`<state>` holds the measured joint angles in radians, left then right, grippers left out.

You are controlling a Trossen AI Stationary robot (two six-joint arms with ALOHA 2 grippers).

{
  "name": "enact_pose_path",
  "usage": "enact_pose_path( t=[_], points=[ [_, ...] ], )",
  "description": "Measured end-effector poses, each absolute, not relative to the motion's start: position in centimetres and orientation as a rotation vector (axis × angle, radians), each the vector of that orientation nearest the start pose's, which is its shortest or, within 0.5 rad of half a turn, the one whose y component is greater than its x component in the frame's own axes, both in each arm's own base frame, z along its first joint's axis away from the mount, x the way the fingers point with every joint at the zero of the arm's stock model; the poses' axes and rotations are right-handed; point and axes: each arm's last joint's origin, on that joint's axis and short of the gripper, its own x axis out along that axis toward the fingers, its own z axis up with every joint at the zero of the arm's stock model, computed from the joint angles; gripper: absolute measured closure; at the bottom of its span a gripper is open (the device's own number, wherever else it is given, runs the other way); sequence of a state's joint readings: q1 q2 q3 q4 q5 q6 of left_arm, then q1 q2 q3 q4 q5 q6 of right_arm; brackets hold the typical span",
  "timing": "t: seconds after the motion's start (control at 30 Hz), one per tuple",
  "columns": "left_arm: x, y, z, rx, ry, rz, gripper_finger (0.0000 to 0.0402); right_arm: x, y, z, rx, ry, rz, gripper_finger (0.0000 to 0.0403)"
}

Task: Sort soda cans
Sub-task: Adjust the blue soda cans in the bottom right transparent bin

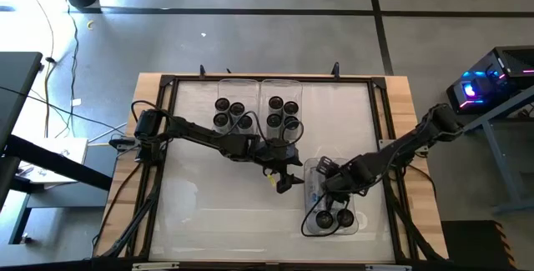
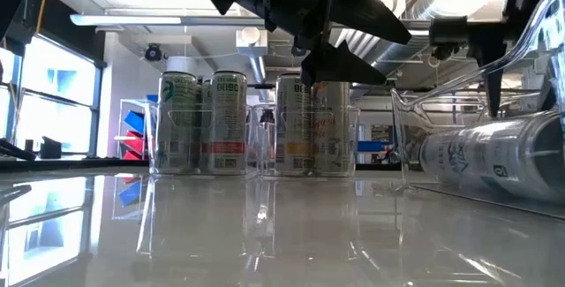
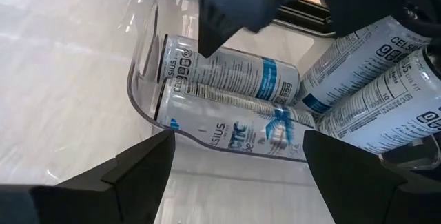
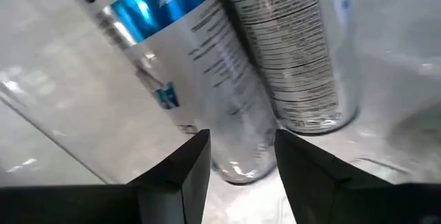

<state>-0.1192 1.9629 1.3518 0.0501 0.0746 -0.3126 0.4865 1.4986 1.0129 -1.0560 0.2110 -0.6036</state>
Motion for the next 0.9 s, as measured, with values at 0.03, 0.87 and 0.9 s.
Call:
enact_pose_path(
  t=[0.03,0.87,0.9],
  points=[
    [43.4,-5.4,20.5,-0.291,0.587,-0.099,0.0085,22.2,10.9,20.8,-0.994,1.387,0.673,0.024],
    [43.4,-5.5,20.5,-0.293,0.587,-0.11,0.0085,21.6,7.3,15.3,-1.064,1.303,0.823,0.0162],
    [43.4,-5.5,20.5,-0.293,0.587,-0.11,0.0085,21.6,7.3,15.3,-1.077,1.306,0.821,0.0173]
  ],
)
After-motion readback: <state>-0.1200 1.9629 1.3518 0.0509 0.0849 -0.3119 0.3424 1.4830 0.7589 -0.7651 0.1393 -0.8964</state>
